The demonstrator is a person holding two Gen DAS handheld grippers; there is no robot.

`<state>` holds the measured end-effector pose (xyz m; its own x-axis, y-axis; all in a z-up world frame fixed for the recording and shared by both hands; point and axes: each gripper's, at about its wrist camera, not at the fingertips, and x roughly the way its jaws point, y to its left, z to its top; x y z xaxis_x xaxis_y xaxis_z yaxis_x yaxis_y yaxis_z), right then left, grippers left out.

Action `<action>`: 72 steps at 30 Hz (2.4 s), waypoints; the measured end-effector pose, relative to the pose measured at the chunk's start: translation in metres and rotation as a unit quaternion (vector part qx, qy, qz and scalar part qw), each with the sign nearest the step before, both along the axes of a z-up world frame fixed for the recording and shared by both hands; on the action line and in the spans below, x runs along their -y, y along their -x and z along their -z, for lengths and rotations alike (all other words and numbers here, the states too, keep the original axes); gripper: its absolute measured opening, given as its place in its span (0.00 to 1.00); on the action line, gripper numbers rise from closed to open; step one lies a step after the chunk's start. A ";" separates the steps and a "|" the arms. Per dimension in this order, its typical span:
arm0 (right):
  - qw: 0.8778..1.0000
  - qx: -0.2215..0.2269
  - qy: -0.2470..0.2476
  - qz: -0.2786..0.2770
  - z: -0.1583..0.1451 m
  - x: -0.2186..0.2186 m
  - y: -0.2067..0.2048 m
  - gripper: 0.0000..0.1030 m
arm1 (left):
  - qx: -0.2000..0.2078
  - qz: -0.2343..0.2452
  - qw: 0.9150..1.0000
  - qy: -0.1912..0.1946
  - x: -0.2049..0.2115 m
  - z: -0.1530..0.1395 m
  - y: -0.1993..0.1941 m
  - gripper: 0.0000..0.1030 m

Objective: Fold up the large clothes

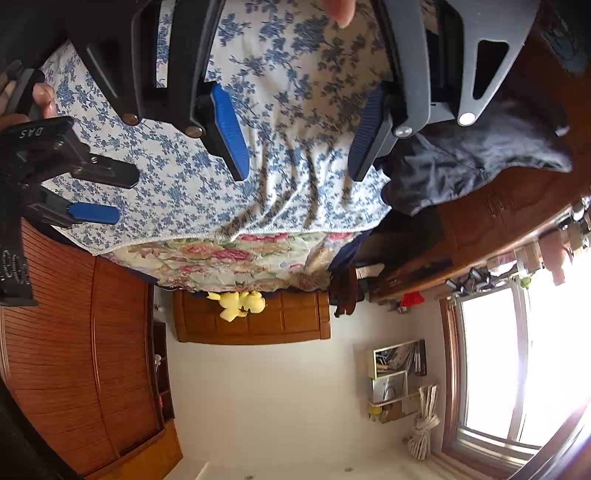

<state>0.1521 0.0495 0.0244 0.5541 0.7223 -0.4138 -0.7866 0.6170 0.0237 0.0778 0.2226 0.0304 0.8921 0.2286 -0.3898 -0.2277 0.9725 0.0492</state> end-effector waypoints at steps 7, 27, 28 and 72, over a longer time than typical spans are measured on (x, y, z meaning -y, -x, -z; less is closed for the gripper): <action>0.999 -0.005 0.026 0.043 0.030 0.048 0.008 0.88 | -0.029 0.033 0.998 0.046 0.038 0.042 -0.017 0.53; 0.977 -0.038 0.003 0.210 0.059 0.204 0.050 0.88 | -0.041 0.102 0.992 0.069 0.157 0.055 -0.010 0.53; 0.975 -0.033 -0.002 0.218 0.056 0.211 0.052 0.88 | -0.035 0.107 0.991 0.066 0.163 0.049 -0.010 0.53; 0.960 0.038 -0.057 0.271 -0.009 0.249 0.108 0.88 | 0.030 0.121 0.991 0.048 0.190 -0.014 0.038 0.53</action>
<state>0.0436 -0.1993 0.0338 0.8872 0.3573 -0.2920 -0.3524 0.9331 0.0713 0.0395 0.0330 0.0443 0.9383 -0.0303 -0.3445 0.0133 0.9986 -0.0518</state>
